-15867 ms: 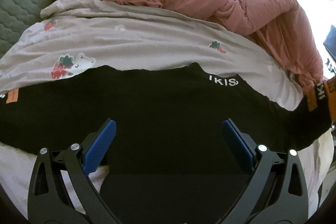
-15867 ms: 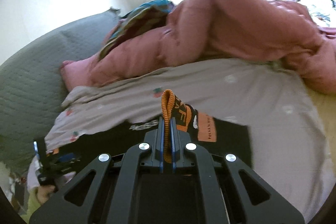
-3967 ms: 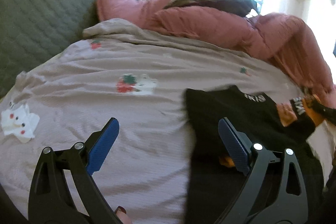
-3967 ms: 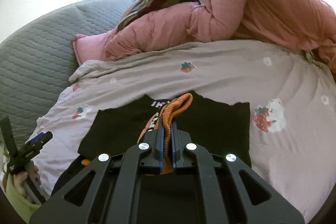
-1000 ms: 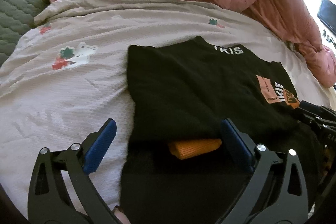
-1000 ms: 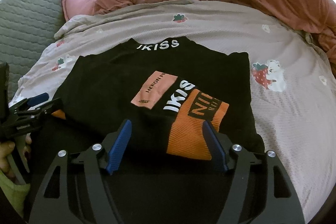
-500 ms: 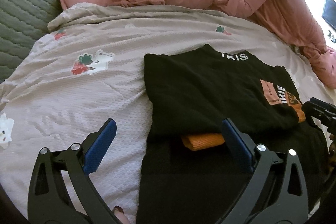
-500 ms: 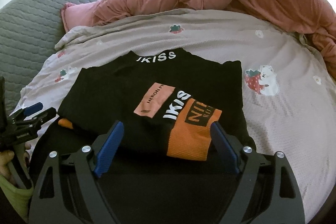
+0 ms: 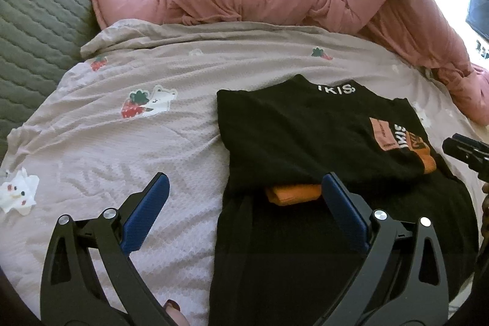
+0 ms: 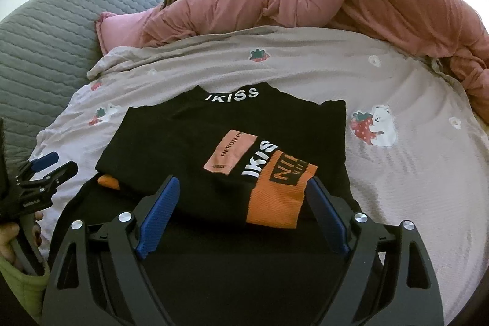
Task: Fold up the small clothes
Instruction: 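Move both tools back to the hem of the black sweatshirt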
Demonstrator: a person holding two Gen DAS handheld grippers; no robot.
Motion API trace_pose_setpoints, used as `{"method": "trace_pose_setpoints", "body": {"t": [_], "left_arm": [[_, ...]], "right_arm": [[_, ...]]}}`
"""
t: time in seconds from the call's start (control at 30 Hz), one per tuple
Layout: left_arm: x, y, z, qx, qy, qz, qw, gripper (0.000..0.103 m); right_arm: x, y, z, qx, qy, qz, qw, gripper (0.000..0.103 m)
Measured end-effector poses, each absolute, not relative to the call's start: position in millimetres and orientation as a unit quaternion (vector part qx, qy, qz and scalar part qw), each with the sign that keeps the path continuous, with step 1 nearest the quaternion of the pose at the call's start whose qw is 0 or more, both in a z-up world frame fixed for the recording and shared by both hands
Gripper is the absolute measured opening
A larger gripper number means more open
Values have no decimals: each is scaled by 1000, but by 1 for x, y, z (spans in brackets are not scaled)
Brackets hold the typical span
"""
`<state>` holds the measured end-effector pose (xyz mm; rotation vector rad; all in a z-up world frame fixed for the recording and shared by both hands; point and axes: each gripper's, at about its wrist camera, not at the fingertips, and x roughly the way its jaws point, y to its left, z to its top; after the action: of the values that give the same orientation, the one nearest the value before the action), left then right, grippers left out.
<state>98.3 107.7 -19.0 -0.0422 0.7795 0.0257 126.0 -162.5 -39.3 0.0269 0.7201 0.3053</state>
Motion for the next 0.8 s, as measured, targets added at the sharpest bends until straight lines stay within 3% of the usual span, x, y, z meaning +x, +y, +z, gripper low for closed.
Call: {"method": "trace_pose_setpoints", "body": {"t": [0.8], "left_arm": [[54, 105, -10, -4, 375, 17, 927, 93]], "right_arm": [[91, -190, -32, 20, 344, 143, 928, 84]]}}
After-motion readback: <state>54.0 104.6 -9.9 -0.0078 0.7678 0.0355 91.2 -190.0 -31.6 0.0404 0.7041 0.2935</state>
